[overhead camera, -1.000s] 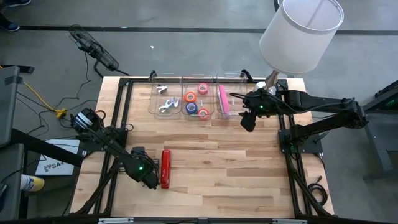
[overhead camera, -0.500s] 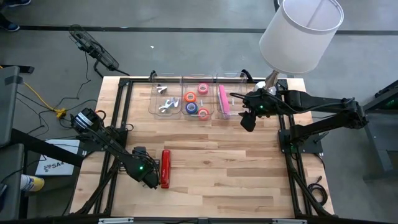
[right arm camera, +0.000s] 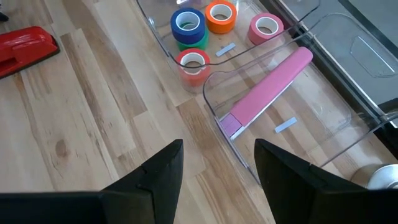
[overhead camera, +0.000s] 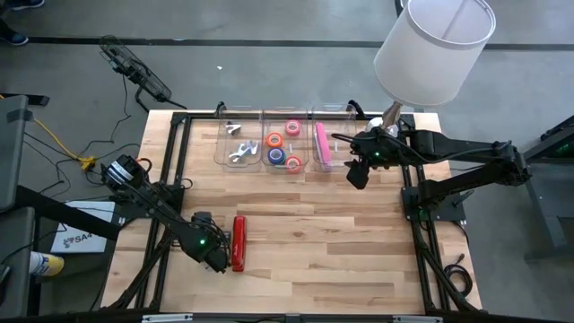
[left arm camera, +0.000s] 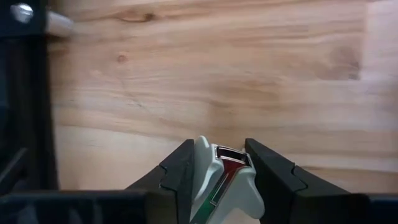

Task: Pick and place Stapler, Stapler remover, tape
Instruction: Put the gray staple remover into the left transparent bin

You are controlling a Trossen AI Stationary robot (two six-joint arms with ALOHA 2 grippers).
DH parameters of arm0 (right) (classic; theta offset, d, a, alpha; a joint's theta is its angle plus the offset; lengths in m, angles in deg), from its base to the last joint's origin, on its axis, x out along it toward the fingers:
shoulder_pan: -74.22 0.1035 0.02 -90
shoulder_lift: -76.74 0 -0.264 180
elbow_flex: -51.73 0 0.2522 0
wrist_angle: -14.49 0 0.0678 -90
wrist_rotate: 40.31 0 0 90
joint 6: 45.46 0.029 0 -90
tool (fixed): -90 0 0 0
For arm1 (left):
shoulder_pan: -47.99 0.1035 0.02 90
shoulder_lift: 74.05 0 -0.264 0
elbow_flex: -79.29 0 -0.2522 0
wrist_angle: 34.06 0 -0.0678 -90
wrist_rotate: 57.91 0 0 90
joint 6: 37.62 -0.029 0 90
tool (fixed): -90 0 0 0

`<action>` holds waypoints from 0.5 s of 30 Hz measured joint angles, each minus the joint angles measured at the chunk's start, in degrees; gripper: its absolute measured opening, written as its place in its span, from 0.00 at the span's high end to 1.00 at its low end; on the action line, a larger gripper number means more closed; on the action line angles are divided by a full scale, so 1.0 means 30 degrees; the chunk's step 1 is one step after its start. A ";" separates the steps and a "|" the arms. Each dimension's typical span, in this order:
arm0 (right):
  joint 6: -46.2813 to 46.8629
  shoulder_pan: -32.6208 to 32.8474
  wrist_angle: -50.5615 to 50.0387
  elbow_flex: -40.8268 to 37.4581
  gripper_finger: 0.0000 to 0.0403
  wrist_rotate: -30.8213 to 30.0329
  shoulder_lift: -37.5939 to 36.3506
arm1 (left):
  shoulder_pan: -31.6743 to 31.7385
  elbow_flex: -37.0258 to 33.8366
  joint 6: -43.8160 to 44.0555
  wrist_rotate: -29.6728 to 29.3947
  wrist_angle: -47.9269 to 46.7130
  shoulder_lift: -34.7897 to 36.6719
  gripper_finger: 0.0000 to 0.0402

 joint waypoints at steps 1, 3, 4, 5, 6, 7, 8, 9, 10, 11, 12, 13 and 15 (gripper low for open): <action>0.0003 -0.0003 0.0003 0.0000 0.53 -0.0010 0.0000 | 0.0000 0.0001 0.0000 -0.0126 0.0137 0.0067 0.70; 0.0019 0.0005 0.0018 0.0000 0.53 -0.0008 0.0000 | 0.0000 0.0007 0.0057 -0.0615 0.0116 0.0224 0.70; 0.0024 0.0005 0.0056 0.0000 0.53 -0.0005 0.0000 | 0.0000 0.0007 0.0093 -0.0832 0.0077 0.0363 0.70; 0.0029 0.0005 0.0080 0.0000 0.53 -0.0031 0.0000 | 0.0000 0.0008 0.0141 -0.1061 0.0073 0.0491 0.70; 0.0034 0.0005 0.0079 0.0000 0.53 -0.0114 0.0000 | 0.0007 0.0015 0.0166 -0.1327 0.0069 0.0601 0.70; 0.0044 0.0001 0.0073 0.0000 0.53 -0.0237 0.0000 | 0.0070 0.0015 0.0177 -0.1681 0.0042 0.0743 0.70; 0.0044 0.0001 0.0080 0.0000 0.53 -0.0318 0.0000 | 0.0171 0.0015 0.0198 -0.2027 0.0020 0.0926 0.70; 0.0044 -0.0002 0.0080 0.0000 0.53 -0.0351 0.0000 | 0.0311 0.0015 0.0189 -0.2229 0.0007 0.1134 0.70; 0.0044 0.0003 0.0079 0.0000 0.53 -0.0352 0.0000 | 0.0481 0.0015 0.0065 -0.2540 -0.0002 0.1307 0.70; 0.0044 -0.0003 0.0080 0.0000 0.53 -0.0352 0.0000 | 0.0680 0.0015 -0.0198 -0.2899 -0.0018 0.1497 0.70; 0.0044 0.0000 0.0080 0.0000 0.53 -0.0352 0.0000 | 0.0945 0.0015 -0.0469 -0.3213 -0.0009 0.1676 0.70; 0.0044 0.0003 0.0080 0.0000 0.53 -0.0352 0.0000 | 0.1232 0.0015 -0.0812 -0.3493 -0.0001 0.1848 0.70; 0.0049 0.0005 0.0075 0.0000 0.53 -0.0352 0.0000 | 0.1851 0.0015 -0.1659 -0.3967 -0.0003 0.2150 0.70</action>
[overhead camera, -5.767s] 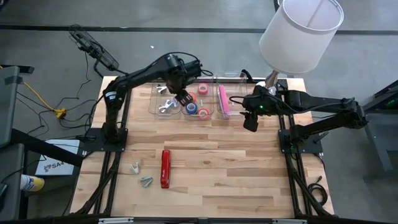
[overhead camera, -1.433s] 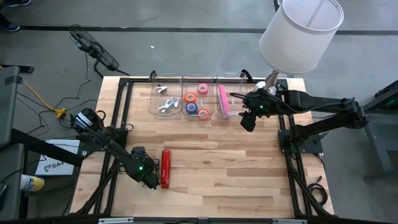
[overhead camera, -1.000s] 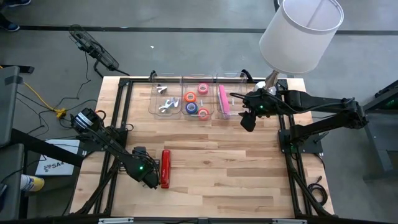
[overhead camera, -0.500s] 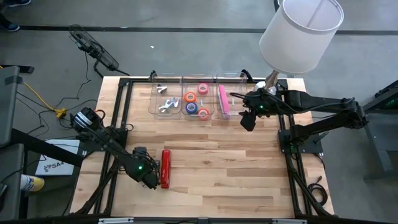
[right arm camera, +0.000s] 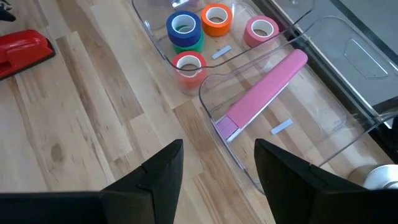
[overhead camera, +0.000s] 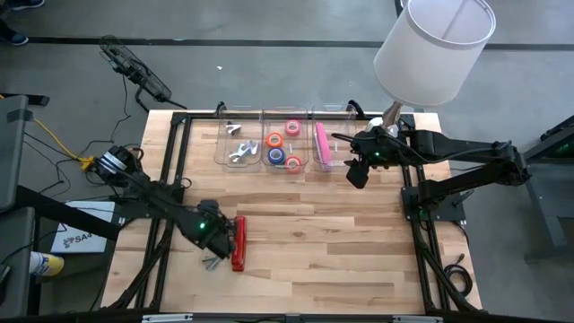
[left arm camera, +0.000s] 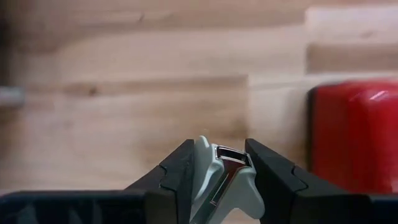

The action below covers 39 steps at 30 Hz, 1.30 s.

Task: Pick and place Stapler, Stapler remover, tape
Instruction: Put the gray staple remover into the left transparent bin

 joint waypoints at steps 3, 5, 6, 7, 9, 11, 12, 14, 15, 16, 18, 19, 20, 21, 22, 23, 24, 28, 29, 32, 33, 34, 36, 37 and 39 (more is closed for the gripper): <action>0.0002 -0.0004 0.0002 0.0000 0.53 0.0000 0.0000 | 0.1029 0.0000 -0.1492 -0.0481 0.0015 0.0441 0.70; 0.0002 0.0000 0.0005 0.0000 0.53 0.0001 0.0000 | 0.1709 0.0000 -0.2567 -0.0749 0.0015 0.0680 0.70; -0.0002 0.0000 0.0005 0.0000 0.53 0.0000 0.0000 | 0.2078 0.0000 -0.3079 -0.0796 0.0021 0.0793 0.70; -0.0002 0.0000 0.0005 0.0000 0.53 0.0000 0.0000 | 0.2436 0.0000 -0.3585 -0.0826 0.0022 0.0880 0.70; 0.0000 -0.0007 0.0000 0.0000 0.53 0.0000 0.0002 | 0.3147 0.0007 -0.4661 -0.0884 0.0084 0.0993 0.70; 0.0002 -0.0007 0.0005 0.0000 0.53 0.0000 0.0000 | 0.3848 0.0007 -0.5655 -0.0890 0.0325 0.0992 0.70; -0.0005 0.0000 0.0005 0.0000 0.53 0.0000 0.0007 | 0.4177 0.0007 -0.6203 -0.0892 0.0457 0.1055 0.70; -0.0020 -0.0003 0.0002 0.0000 0.53 0.0002 0.0000 | 0.4885 0.0015 -0.7344 -0.0896 0.1020 0.1147 0.70; -0.0054 -0.0004 0.0005 0.0000 0.53 0.0000 0.0000 | 0.5268 0.0022 -0.7926 -0.0907 0.1363 0.1140 0.70; -0.0077 -0.0007 0.0001 0.0000 0.53 0.0000 0.0004 | 0.5632 0.0022 -0.8514 -0.0954 0.1561 0.1202 0.70; -0.0094 -0.0002 0.0005 0.0000 0.53 -0.0003 0.0006 | 0.6349 0.0024 -0.9563 -0.1190 0.1805 0.1483 0.70; -0.0100 0.0000 0.0005 0.0000 0.53 -0.0054 0.0000 | 0.6740 0.0036 -1.0061 -0.1268 0.2007 0.1608 0.70; -0.0121 0.0000 0.0005 0.0000 0.53 -0.0186 0.0007 | 0.7111 0.0036 -1.0548 -0.1315 0.2135 0.1762 0.70; -0.0143 0.0000 -0.0002 0.0000 0.53 -0.0325 0.0007 | 0.7494 0.0036 -1.1037 -0.1328 0.2129 0.1979 0.70; -0.0146 -0.0003 0.0000 0.0000 0.53 -0.0355 0.0007 | 0.7880 0.0066 -1.1523 -0.1352 0.2085 0.2197 0.70; -0.0171 -0.0007 0.0005 0.0000 0.53 -0.0357 0.0007 | 0.8264 0.0141 -1.1994 -0.1389 0.2019 0.2423 0.70; -0.0246 -0.0007 0.0005 0.0000 0.53 -0.0357 0.0007 | 0.8605 0.0186 -1.2532 -0.1439 0.2029 0.2681 0.70; -0.0508 0.0000 0.0012 0.0000 0.53 -0.0350 0.0007 | 0.9934 0.0708 -1.4351 -0.2085 0.2018 0.3719 0.70; -0.0517 0.0000 0.0012 0.0000 0.53 -0.0355 0.0007 | 1.0283 0.0828 -1.4809 -0.2209 0.1952 0.3945 0.70; -0.0646 -0.0007 0.0048 0.0000 0.53 -0.0357 0.0007 | 1.1375 0.1273 -1.6237 -0.2647 0.2023 0.4371 0.70; -0.0653 -0.0005 0.0080 0.0000 0.53 -0.0357 0.0007 | 1.1737 0.1382 -1.6728 -0.2737 0.1998 0.4453 0.70; -0.0661 -0.0006 0.0091 0.0000 0.53 -0.0357 0.0007 | 1.2129 0.1502 -1.7203 -0.2815 0.1988 0.4477 0.70; -0.0813 0.0000 0.0107 0.0000 0.53 -0.0401 0.0007 | 1.2990 0.1660 -1.8170 -0.2845 0.2052 0.4448 0.70; -0.0953 0.0000 0.0148 0.0000 0.53 -0.0408 0.0007 | 1.3399 0.1722 -1.8615 -0.2840 0.2009 0.4448 0.70; -0.1016 -0.0003 0.0153 0.0000 0.53 -0.0457 0.0007 | 1.4230 0.1814 -1.9497 -0.2852 0.2388 0.4448 0.70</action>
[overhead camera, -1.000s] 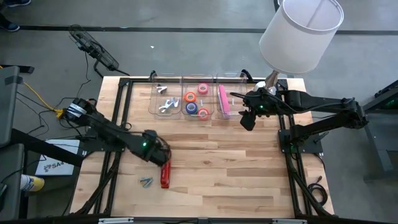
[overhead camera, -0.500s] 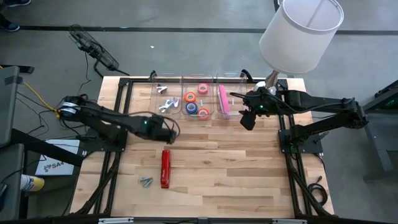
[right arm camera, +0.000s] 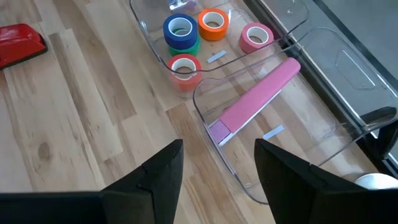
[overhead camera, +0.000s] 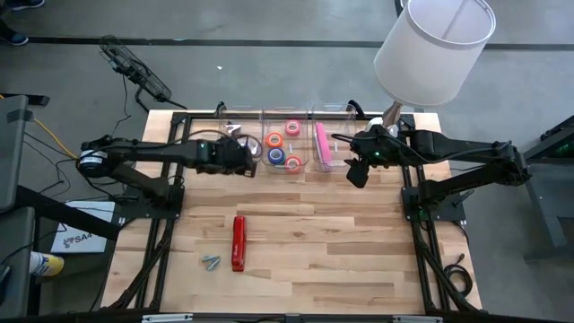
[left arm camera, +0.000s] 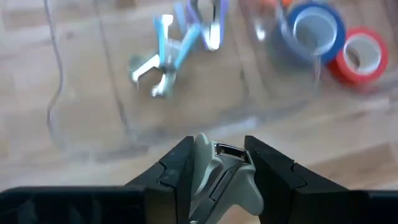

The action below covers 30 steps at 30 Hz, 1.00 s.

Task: Pick and place Stapler, Stapler remover, tape
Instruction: Put the gray staple remover into the left transparent bin

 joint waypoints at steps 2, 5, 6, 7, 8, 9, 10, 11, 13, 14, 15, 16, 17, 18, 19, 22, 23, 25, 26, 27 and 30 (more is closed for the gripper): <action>-0.0017 -0.0005 0.0005 0.0000 0.53 -0.0087 0.0000 | 0.0787 0.0007 -0.0966 -0.0005 0.0621 -0.0005 0.70; -0.0134 0.0001 -0.0002 0.0000 0.53 -0.0196 0.0000 | 0.1880 0.0007 -0.2184 -0.0007 0.1395 -0.0007 0.70; -0.0139 -0.0005 -0.0002 0.0000 0.53 -0.0198 0.0000 | 0.2242 0.0007 -0.2583 -0.0005 0.1577 -0.0007 0.70; -0.0139 -0.0005 -0.0002 0.0000 0.53 -0.0198 0.0000 | 0.2590 0.0007 -0.3010 0.0006 0.1753 -0.0007 0.70; -0.0139 -0.0004 -0.0002 0.0000 0.53 -0.0198 0.0000 | 0.2950 0.0015 -0.3428 0.0102 0.1934 -0.0007 0.70; -0.0139 -0.0004 -0.0002 0.0000 0.53 -0.0198 0.0000 | 0.3250 0.0015 -0.3947 0.0062 0.2108 -0.0007 0.70; -0.0139 -0.0005 -0.0002 0.0000 0.53 -0.0198 0.0000 | 0.3572 0.0015 -0.4591 0.0036 0.2384 -0.0007 0.70; -0.0139 0.0002 -0.0002 0.0000 0.53 -0.0198 0.0000 | 0.3915 0.0015 -0.5439 0.0031 0.2655 -0.0007 0.70; -0.0134 -0.0005 -0.0002 0.0000 0.53 -0.0198 0.0000 | 0.4532 0.0015 -0.7231 -0.0014 0.3245 -0.0007 0.70; -0.0139 -0.0005 -0.0002 0.0000 0.53 -0.0198 0.0000 | 0.4830 0.0015 -0.8062 -0.0022 0.3411 -0.0007 0.70; -0.0139 0.0003 -0.0002 0.0000 0.53 -0.0191 0.0000 | 0.5126 0.0015 -0.8798 -0.0001 0.3479 -0.0007 0.70; -0.0135 -0.0005 -0.0002 0.0000 0.53 -0.0195 0.0000 | 0.5394 0.0015 -0.9479 0.0092 0.3588 -0.0007 0.70; -0.0114 -0.0001 -0.0002 0.0000 0.53 -0.0193 0.0000 | 0.5659 0.0015 -1.0031 0.0189 0.3778 -0.0007 0.70; -0.0081 0.0001 -0.0002 0.0000 0.53 -0.0191 0.0000 | 0.5909 0.0015 -1.0472 0.0211 0.3849 -0.0007 0.70; -0.0051 -0.0005 -0.0002 0.0000 0.53 -0.0191 0.0000 | 0.6169 0.0015 -1.0875 0.0219 0.3774 -0.0007 0.70; -0.0030 0.0002 -0.0002 0.0000 0.53 -0.0198 0.0000 | 0.6923 0.0015 -1.2234 0.0204 0.3826 -0.0166 0.70; -0.0025 0.0000 -0.0002 0.0000 0.53 -0.0259 0.0000 | 0.7169 0.0015 -1.2756 0.0204 0.3868 -0.0321 0.70; -0.0008 -0.0005 -0.0002 0.0000 0.53 -0.0433 0.0000 | 0.7713 0.0010 -1.3859 0.0337 0.3915 -0.0687 0.70; -0.0001 0.0003 0.0012 0.0000 0.53 -0.0461 0.0000 | 0.7976 0.0007 -1.4334 0.0539 0.4017 -0.0884 0.70; -0.0007 -0.0005 0.0061 0.0000 0.53 -0.0468 0.0000 | 0.8243 0.0007 -1.4695 0.0875 0.4179 -0.1105 0.70; -0.0001 -0.0005 0.0285 0.0000 0.53 -0.0475 0.0000 | 0.8957 0.0007 -1.5073 0.1321 0.4233 -0.1871 0.70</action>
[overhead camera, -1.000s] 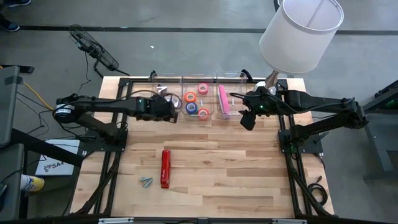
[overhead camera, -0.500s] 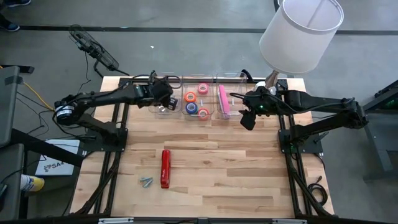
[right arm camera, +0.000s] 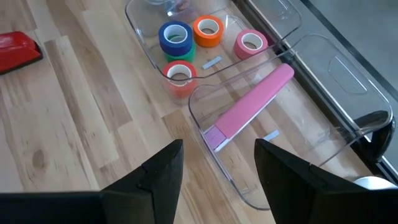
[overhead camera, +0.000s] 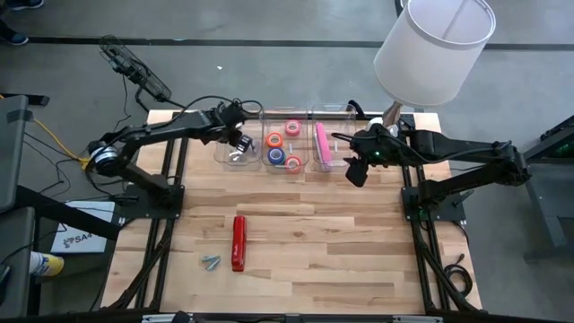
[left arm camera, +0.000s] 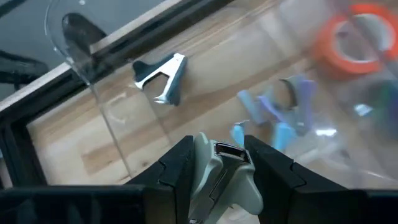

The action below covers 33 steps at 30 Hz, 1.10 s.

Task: Pick and place Stapler, Stapler remover, tape
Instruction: Put the gray staple remover into the left transparent bin

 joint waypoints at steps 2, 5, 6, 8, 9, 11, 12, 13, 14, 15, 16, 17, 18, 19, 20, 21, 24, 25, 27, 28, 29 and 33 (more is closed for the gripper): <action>0.0000 0.0007 0.0133 0.0000 0.53 0.0003 0.0000 | 0.0444 0.0000 0.0008 0.0246 0.0038 -0.0478 0.70; 0.0000 0.0001 0.0258 0.0000 0.53 0.0000 0.0000 | 0.1034 0.0000 0.0633 0.0637 0.0168 -0.1200 0.70; 0.0001 0.0001 0.0280 0.0000 0.53 0.0000 0.0000 | 0.1188 0.0000 0.0890 0.0941 0.0347 -0.1469 0.70; 0.0007 0.0004 0.0285 0.0000 0.53 0.0003 0.0000 | 0.1459 -0.0007 0.1351 0.1534 0.0724 -0.1837 0.70; 0.0015 0.0000 0.0289 0.0000 0.53 0.0000 0.0000 | 0.1521 -0.0007 0.1455 0.1792 0.0986 -0.1983 0.70; 0.0015 0.0006 0.0289 0.0000 0.53 0.0000 0.0000 | 0.1510 -0.0007 0.1502 0.2001 0.1588 -0.2347 0.70; 0.0022 0.0000 0.0281 0.0000 0.53 0.0000 0.0000 | 0.1495 -0.0007 0.1523 0.2015 0.1708 -0.2507 0.70; 0.0042 0.0006 0.0288 0.0000 0.53 0.0000 0.0000 | 0.1449 -0.0007 0.1576 0.2002 0.1747 -0.2646 0.70; 0.0068 0.0005 0.0286 0.0000 0.53 0.0003 0.0000 | 0.1453 -0.0007 0.1642 0.1994 0.1878 -0.2782 0.70; 0.0073 0.0003 0.0285 0.0000 0.53 0.0003 0.0000 | 0.1453 -0.0007 0.1750 0.1999 0.2021 -0.2937 0.70; 0.0073 0.0007 0.0281 0.0000 0.53 0.0004 0.0000 | 0.1457 -0.0007 0.1838 0.2013 0.2026 -0.3090 0.70; 0.0076 0.0007 0.0287 0.0000 0.53 0.0007 0.0000 | 0.1460 -0.0007 0.1937 0.2016 0.1973 -0.3230 0.70; 0.0080 0.0002 0.0281 0.0000 0.53 0.0000 0.0000 | 0.1460 -0.0007 0.1955 0.2026 0.1986 -0.3366 0.70; 0.0080 0.0007 0.0289 0.0000 0.53 0.0001 0.0000 | 0.1460 -0.0007 0.1959 0.2038 0.2018 -0.3461 0.70; 0.0080 0.0007 0.0282 0.0000 0.53 0.0007 0.0000 | 0.1460 -0.0007 0.1960 0.2045 0.2004 -0.3509 0.70; 0.0080 0.0007 0.0281 0.0000 0.53 0.0007 0.0000 | 0.1460 -0.0007 0.1960 0.2045 0.2014 -0.3529 0.70; 0.0076 0.0003 0.0281 0.0000 0.53 0.0007 0.0000 | 0.1460 -0.0007 0.1960 0.2051 0.2065 -0.3535 0.70; 0.0080 0.0007 0.0281 0.0000 0.53 0.0003 0.0000 | 0.1460 -0.0007 0.1960 0.2052 0.2100 -0.3535 0.70; 0.0066 0.0000 0.0281 0.0000 0.53 0.0001 0.0000 | 0.1460 -0.0007 0.1960 0.2052 0.2097 -0.3535 0.70; 0.0065 0.0007 0.0281 0.0000 0.53 0.0004 0.0000 | 0.1460 -0.0007 0.1965 0.2052 0.2076 -0.3543 0.70; 0.0058 0.0007 0.0281 0.0000 0.53 0.0007 0.0000 | 0.1460 -0.0007 0.1967 0.2054 0.2062 -0.3543 0.69; 0.0058 0.0007 0.0281 0.0000 0.53 0.0007 0.0000 | 0.1454 -0.0007 0.1967 0.2110 0.2043 -0.3543 0.64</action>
